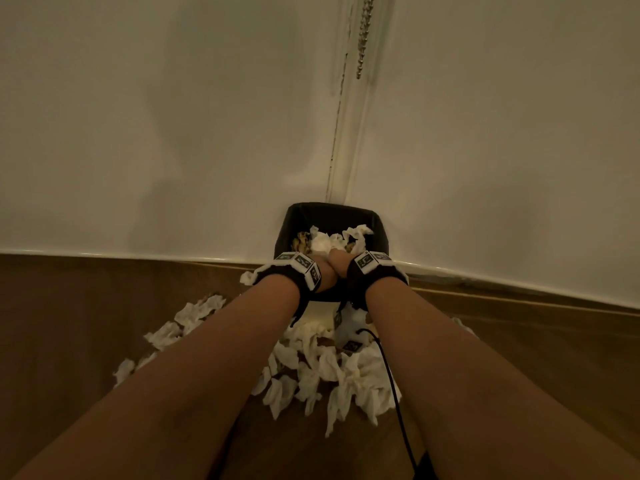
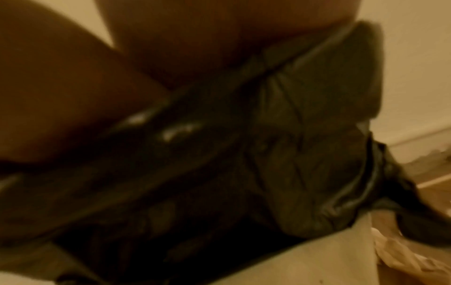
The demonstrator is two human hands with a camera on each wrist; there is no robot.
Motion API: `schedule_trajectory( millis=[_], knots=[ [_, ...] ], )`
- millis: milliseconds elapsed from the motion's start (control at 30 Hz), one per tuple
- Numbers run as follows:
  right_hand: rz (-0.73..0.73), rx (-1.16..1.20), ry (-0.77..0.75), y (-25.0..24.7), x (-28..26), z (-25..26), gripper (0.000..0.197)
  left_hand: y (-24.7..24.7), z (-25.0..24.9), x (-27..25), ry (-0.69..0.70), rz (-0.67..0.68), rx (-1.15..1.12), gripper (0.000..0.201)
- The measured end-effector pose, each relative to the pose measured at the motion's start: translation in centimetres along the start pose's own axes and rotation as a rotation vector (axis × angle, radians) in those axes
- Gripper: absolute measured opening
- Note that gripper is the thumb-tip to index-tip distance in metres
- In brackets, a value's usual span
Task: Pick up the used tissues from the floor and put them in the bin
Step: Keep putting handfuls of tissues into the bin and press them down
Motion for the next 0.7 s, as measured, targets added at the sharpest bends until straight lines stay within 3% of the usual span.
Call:
schedule_trajectory(
  millis=[67,167,267,333,433,567,700],
  knots=[
    [-0.030,-0.045,0.002,-0.4,-0.8,-0.2,0.073,-0.9,-0.5,-0.7,0.046,-0.073,-0.004,0.040],
    [-0.164,0.016,-0.148,-1.2,-2.4,1.1,0.058,-2.1,0.2,-2.2,0.009,-0.185,-0.105,0.044],
    [-0.263,0.047,-0.132,-1.6,-4.0,1.4,0.056,-3.6,0.7,-4.5,-0.013,-0.549,-0.191,0.036],
    [-0.371,0.168,-0.059,-2.4,-4.7,0.6,0.048,-4.1,0.9,-6.1,-0.049,-0.695,-0.235,0.034],
    [-0.560,0.240,-0.026,-3.5,-5.9,-0.3,0.045,-4.3,1.3,-7.9,-0.099,-0.752,-0.332,0.033],
    [-0.754,0.176,-0.089,-4.6,-8.1,-0.2,0.040,-3.2,2.3,-10.2,-0.146,-0.794,-0.384,0.033],
    [-0.826,0.202,-0.201,-4.3,-9.7,0.8,0.038,-0.4,4.4,-12.6,-0.199,-0.738,-0.401,0.031]
  ],
)
Point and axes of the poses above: each hand's wrist, its own x-axis towards the middle knuckle, its own y-axis out of the palm, z = x × y, the point moved 4 cm from there along x, towards the middle knuckle, and after that the axes turned 9 degrees about y, right-handed, at the moved point
